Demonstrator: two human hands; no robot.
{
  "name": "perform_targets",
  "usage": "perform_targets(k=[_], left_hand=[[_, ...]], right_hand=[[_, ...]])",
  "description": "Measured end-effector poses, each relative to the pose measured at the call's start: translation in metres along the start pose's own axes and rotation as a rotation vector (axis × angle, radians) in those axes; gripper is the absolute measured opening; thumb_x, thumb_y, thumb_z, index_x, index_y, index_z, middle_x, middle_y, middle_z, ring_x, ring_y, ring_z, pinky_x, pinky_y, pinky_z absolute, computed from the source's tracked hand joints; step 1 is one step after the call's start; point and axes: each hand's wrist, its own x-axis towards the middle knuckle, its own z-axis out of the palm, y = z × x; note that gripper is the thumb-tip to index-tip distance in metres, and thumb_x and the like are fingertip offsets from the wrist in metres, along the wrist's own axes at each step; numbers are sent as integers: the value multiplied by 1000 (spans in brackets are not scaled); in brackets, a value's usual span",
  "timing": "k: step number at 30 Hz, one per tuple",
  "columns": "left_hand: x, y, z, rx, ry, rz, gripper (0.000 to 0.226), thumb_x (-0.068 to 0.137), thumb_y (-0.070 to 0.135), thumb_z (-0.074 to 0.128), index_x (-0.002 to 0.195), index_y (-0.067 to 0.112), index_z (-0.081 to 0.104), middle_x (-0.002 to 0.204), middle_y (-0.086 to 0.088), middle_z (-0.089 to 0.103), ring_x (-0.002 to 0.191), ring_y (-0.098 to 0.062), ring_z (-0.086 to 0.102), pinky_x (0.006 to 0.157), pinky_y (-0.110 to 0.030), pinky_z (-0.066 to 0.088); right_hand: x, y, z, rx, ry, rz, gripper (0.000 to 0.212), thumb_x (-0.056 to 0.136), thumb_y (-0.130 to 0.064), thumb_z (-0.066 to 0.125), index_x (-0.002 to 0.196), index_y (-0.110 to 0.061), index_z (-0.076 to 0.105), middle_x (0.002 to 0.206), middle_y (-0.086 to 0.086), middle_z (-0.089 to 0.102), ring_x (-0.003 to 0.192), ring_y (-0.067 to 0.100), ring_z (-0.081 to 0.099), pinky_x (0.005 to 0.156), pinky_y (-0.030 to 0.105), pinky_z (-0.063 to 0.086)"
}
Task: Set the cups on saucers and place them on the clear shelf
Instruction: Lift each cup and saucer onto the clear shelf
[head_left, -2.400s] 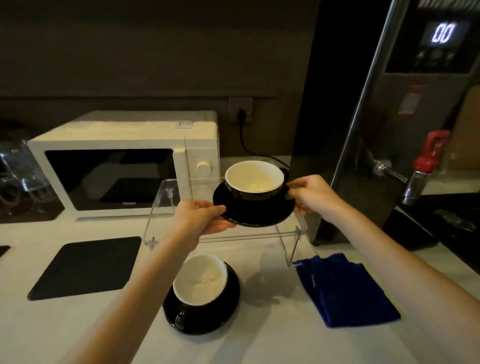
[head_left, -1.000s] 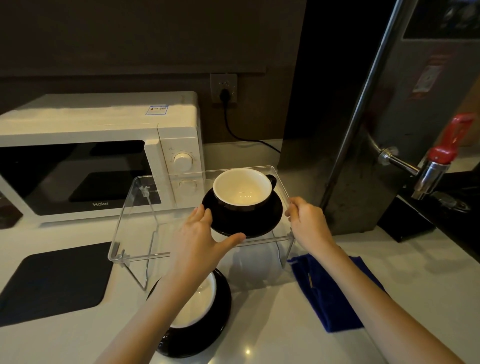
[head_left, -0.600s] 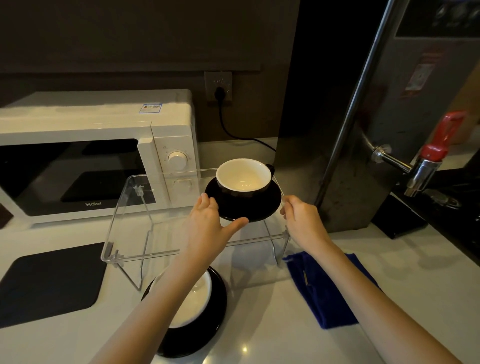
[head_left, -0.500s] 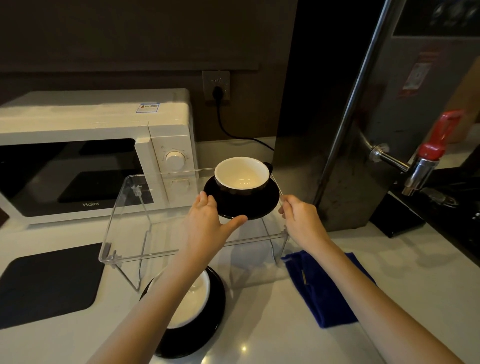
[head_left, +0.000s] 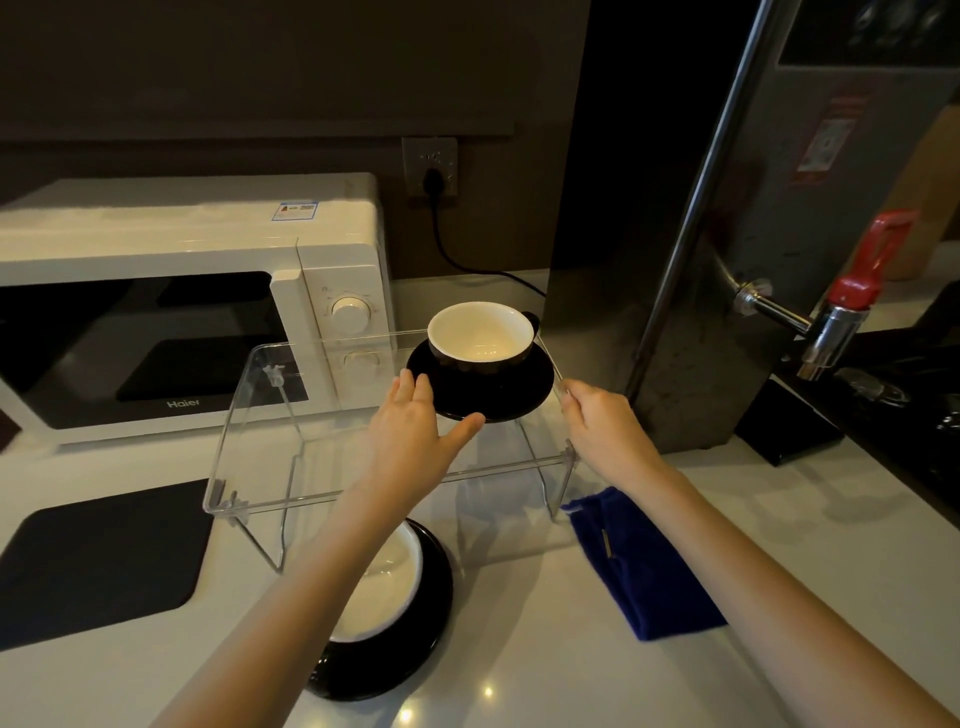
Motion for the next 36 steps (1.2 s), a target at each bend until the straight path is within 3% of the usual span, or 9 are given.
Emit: perform_targets(k=[5, 9, 13, 18, 24, 28, 31, 33, 36], left_hand=[[-26, -10, -31, 80, 69, 199, 44, 91, 31, 46, 128, 7, 49, 134, -11, 53, 117, -27, 55, 93, -36, 45], [-65, -41, -48, 135, 165, 413, 33, 87, 24, 46, 103, 2, 66, 101, -15, 70, 92, -29, 66, 80, -33, 51], [-110, -74, -45, 218, 252, 432, 29, 88, 20, 48, 98, 2, 68, 96, -14, 71, 95, -20, 57, 84, -27, 43], [-155, -121, -15, 126, 224, 258, 35, 92, 22, 42, 98, -3, 65, 93, -18, 68, 86, -28, 60, 75, -36, 52], [-188, -131, 5, -23, 26, -211, 56, 89, 44, 38, 123, 1, 51, 102, -16, 62, 94, -30, 57, 83, -35, 44], [-182, -127, 3, -243, -27, -503, 38, 89, 28, 51, 120, 7, 56, 77, -4, 63, 70, -20, 58, 68, -26, 42], [-177, -124, -1, -580, -96, -692, 24, 88, 20, 53, 102, 4, 65, 56, -4, 66, 49, -15, 62, 49, -23, 51], [-177, -121, -3, -788, -114, -775, 19, 87, 11, 55, 97, -2, 64, 50, -8, 67, 47, -19, 67, 50, -29, 57], [-180, -119, -9, -873, -109, -784, 16, 85, 3, 56, 96, -5, 64, 52, -11, 70, 50, -21, 69, 54, -30, 59]], right_hand=[[-10, -16, -9, -232, 144, -132, 34, 93, -21, 43, 124, -7, 46, 119, 12, 57, 112, 26, 47, 87, 37, 44], [-40, -38, 0, -140, 204, -394, 33, 90, -22, 43, 116, -5, 54, 111, 14, 63, 106, 27, 55, 87, 37, 49], [-75, -43, 29, -144, 114, -575, 24, 88, -16, 48, 105, -5, 60, 98, 11, 66, 95, 24, 58, 80, 32, 50], [-108, -37, 70, -140, -141, -551, 29, 89, -23, 44, 108, -6, 57, 102, 9, 63, 96, 23, 57, 80, 39, 52], [-121, -42, 104, 83, -404, -108, 40, 91, -32, 46, 127, -16, 41, 121, 7, 58, 111, 24, 54, 89, 41, 48], [-121, -52, 115, 287, -388, 111, 41, 88, -22, 52, 126, -11, 42, 111, 12, 64, 101, 27, 60, 86, 41, 50], [-120, -59, 115, 469, -430, 250, 28, 88, -10, 48, 116, -9, 48, 88, 13, 65, 69, 22, 61, 59, 33, 48], [-120, -60, 116, 541, -451, 320, 23, 89, -7, 46, 112, -10, 48, 75, 12, 61, 54, 18, 56, 47, 31, 44], [-124, -58, 113, 577, -453, 333, 21, 88, -4, 46, 108, -6, 48, 70, 16, 62, 49, 18, 56, 48, 32, 46]])
